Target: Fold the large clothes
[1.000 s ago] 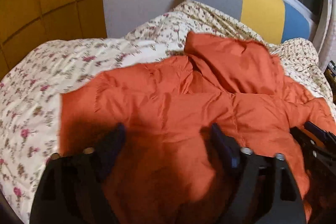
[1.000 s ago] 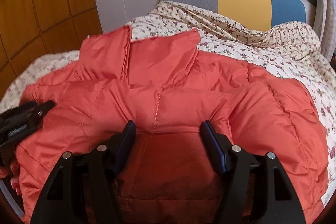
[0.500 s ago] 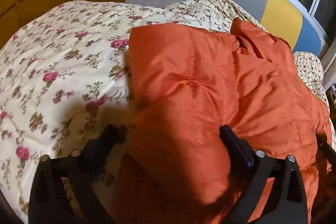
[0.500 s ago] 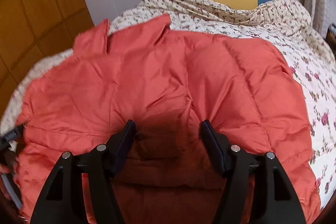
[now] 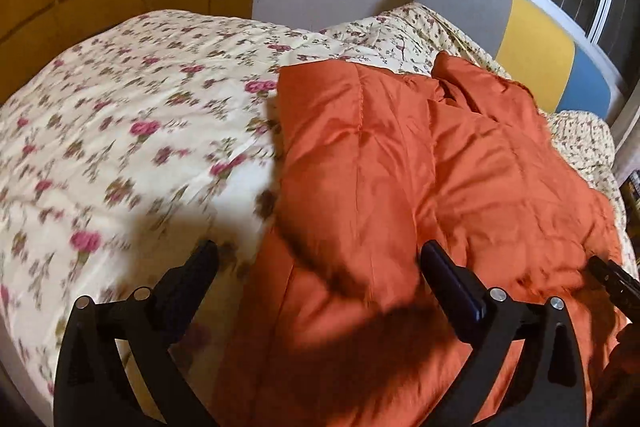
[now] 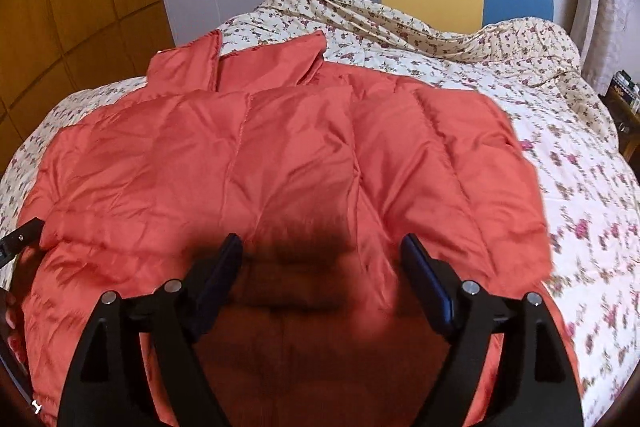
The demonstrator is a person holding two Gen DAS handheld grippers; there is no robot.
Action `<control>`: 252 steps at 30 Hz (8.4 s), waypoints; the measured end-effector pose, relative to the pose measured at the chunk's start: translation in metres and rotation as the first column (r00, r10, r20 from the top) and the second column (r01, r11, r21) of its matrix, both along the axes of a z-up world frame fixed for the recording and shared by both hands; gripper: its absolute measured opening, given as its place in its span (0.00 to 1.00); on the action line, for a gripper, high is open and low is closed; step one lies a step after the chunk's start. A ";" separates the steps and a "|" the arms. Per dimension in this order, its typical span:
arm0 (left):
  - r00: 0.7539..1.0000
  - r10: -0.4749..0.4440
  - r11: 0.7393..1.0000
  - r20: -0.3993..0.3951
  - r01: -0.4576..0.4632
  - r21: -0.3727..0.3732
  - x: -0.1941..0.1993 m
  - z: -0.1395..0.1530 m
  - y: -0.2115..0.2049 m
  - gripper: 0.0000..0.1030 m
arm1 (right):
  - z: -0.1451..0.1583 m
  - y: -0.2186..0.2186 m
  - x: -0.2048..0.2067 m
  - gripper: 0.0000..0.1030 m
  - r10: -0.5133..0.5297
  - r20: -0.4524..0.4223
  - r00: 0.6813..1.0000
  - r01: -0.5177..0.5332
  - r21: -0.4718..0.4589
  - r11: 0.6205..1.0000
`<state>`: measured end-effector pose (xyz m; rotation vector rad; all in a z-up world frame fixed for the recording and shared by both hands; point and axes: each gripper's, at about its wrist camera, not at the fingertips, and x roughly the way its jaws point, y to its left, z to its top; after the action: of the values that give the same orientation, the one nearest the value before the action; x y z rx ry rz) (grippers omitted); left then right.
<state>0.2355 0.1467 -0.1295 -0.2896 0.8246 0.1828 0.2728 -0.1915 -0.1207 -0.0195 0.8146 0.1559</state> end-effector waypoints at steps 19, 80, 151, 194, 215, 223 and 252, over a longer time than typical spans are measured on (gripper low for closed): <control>0.990 -0.119 0.988 0.072 0.125 -0.090 -0.150 -0.003 -0.007 0.97 | 0.026 -0.078 -0.133 0.82 -0.065 0.017 0.998 0.063 0.088 0.994; 0.904 -0.274 0.774 0.327 0.409 -0.484 -0.193 0.084 0.035 0.12 | 0.085 -0.194 -0.243 0.10 0.056 0.006 0.998 -0.045 0.676 0.735; 0.999 -0.006 0.999 0.044 0.009 -0.048 0.058 0.031 0.011 0.96 | -0.002 -0.159 0.027 0.90 -0.310 -0.066 0.949 0.316 0.245 0.917; 0.910 -0.407 0.849 0.076 0.407 -0.337 -0.050 -0.009 0.019 0.39 | -0.034 -0.208 -0.097 0.43 0.085 -0.180 0.980 0.043 0.607 0.794; 0.909 -0.404 0.901 0.104 0.415 -0.131 -0.012 0.038 -0.008 0.18 | 0.029 -0.157 -0.067 0.14 0.068 0.013 0.998 -0.069 0.253 0.965; 0.904 -0.268 0.946 0.334 0.313 -0.086 -0.044 0.105 0.003 0.11 | 0.089 -0.166 -0.091 0.11 0.006 0.163 0.987 -0.052 0.279 0.959; 0.964 0.050 0.999 0.262 -0.044 -0.029 0.075 0.032 -0.014 0.11 | 0.000 -0.145 0.052 0.14 -0.219 0.093 0.971 0.205 0.143 0.968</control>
<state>0.3100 0.1329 -0.0974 -0.3476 0.5571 0.1746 0.3248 -0.3369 -0.1207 0.1830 0.6917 0.0056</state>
